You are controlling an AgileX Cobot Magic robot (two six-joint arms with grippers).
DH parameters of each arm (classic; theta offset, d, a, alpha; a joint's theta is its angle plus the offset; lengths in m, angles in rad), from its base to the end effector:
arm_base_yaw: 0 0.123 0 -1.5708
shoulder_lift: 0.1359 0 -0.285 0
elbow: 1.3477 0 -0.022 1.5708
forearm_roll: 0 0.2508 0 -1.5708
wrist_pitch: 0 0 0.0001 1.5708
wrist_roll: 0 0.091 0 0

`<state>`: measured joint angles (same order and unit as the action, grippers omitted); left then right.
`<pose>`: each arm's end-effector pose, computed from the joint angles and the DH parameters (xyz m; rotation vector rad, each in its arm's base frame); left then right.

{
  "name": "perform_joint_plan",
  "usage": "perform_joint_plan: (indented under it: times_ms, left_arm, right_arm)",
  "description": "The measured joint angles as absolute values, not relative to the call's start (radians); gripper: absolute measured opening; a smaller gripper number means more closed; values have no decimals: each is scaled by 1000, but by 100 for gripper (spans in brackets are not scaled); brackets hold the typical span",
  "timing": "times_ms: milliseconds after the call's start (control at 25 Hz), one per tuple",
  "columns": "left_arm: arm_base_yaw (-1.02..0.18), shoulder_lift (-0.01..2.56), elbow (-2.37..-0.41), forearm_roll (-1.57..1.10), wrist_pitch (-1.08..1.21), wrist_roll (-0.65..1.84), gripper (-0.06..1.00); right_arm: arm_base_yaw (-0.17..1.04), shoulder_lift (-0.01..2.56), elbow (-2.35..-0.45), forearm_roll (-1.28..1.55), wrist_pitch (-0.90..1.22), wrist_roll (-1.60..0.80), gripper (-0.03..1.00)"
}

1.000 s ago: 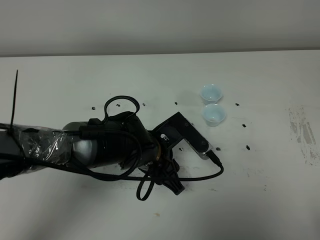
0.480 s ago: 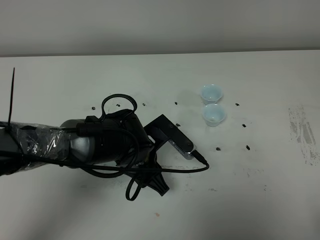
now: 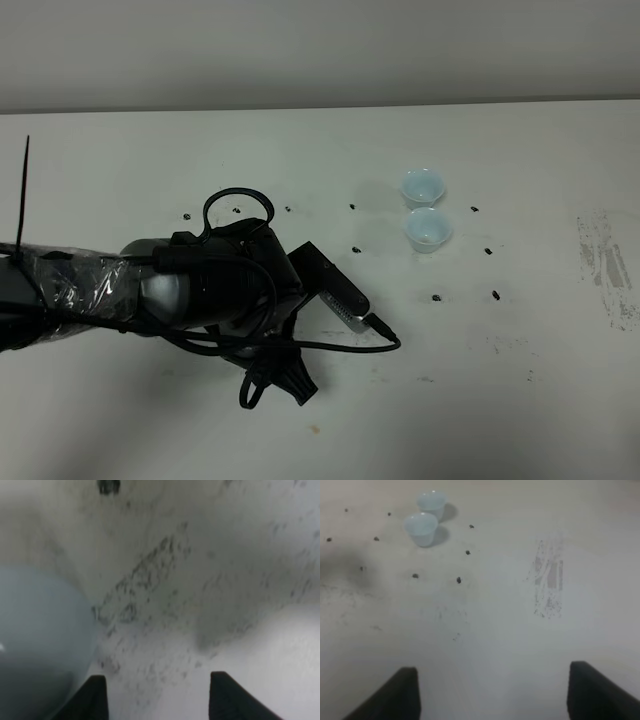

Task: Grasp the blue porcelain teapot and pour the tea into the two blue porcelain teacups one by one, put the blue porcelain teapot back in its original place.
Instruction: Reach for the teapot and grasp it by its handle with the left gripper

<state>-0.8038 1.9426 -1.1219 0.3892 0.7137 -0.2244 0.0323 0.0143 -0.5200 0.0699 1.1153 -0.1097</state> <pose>0.2618 -0.2390 0.1335 1.2046 2.6280 0.2575 -0.0076 0.0055 0.2787 -0.1541 2.0856 0.0374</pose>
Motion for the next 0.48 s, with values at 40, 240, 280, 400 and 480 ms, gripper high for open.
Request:
perform_joint_plan:
  times_ms: [40, 240, 280, 400, 480]
  left_arm:
    - [-804, 1943, -1122, 389, 725, -224, 44]
    - [-804, 1943, -1122, 388, 782, -228, 44]
    - [-804, 1943, -1122, 388, 792, -234, 44]
    - [-804, 1943, -1122, 391, 819, -262, 44]
    - [-804, 1943, -1122, 392, 824, -287, 44]
  right_arm:
    - [32, 14, -520, 70, 1115, -110, 59]
    - [32, 14, -520, 70, 1115, -110, 59]
    - [32, 14, -520, 70, 1115, -110, 59]
    - [32, 14, -520, 70, 1115, -110, 59]
    - [32, 14, -520, 70, 1115, -110, 59]
